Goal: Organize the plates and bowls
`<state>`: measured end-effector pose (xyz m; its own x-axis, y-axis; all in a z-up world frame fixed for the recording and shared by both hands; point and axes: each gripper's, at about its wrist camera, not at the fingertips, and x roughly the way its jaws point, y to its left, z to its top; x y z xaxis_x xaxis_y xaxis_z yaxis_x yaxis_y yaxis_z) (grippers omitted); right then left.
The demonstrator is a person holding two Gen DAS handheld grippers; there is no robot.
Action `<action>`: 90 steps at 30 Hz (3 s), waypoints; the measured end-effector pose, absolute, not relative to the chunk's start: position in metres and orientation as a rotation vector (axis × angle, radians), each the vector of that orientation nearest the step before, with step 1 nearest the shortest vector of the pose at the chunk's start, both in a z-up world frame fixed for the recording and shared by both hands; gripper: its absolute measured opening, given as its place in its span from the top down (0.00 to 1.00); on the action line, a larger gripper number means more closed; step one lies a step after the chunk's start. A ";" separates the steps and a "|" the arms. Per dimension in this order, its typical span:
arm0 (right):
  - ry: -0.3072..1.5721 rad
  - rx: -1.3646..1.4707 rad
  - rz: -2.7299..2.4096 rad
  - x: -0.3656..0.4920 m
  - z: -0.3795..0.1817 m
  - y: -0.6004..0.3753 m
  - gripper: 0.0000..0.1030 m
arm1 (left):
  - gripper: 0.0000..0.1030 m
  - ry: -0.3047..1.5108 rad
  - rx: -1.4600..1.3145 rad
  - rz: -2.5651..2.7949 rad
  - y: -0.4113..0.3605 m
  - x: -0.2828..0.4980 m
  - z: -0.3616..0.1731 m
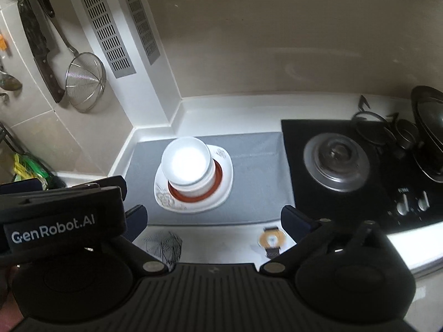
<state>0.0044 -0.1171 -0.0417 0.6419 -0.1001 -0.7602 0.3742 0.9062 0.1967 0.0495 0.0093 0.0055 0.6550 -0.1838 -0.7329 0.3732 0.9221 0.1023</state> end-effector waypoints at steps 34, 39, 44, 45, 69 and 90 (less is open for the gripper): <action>0.862 0.379 -0.322 -0.090 -0.052 -0.112 0.01 | 0.00 0.831 0.309 -0.337 0.010 -0.035 -0.007; 0.874 0.405 -0.338 -0.101 -0.060 -0.112 0.01 | 0.00 0.853 0.338 -0.368 0.007 -0.040 -0.012; 0.864 0.433 -0.363 -0.108 -0.060 -0.112 0.01 | 0.00 0.831 0.354 -0.382 0.005 -0.044 -0.011; 0.856 0.434 -0.365 -0.109 -0.060 -0.112 0.01 | 0.00 0.825 0.359 -0.383 0.005 -0.045 -0.011; 0.847 0.414 -0.322 -0.104 -0.054 -0.089 0.01 | 0.00 0.825 0.355 -0.339 0.028 -0.045 -0.004; 0.828 0.393 -0.299 -0.105 -0.050 -0.055 0.00 | 0.00 0.809 0.337 -0.323 0.060 -0.047 0.000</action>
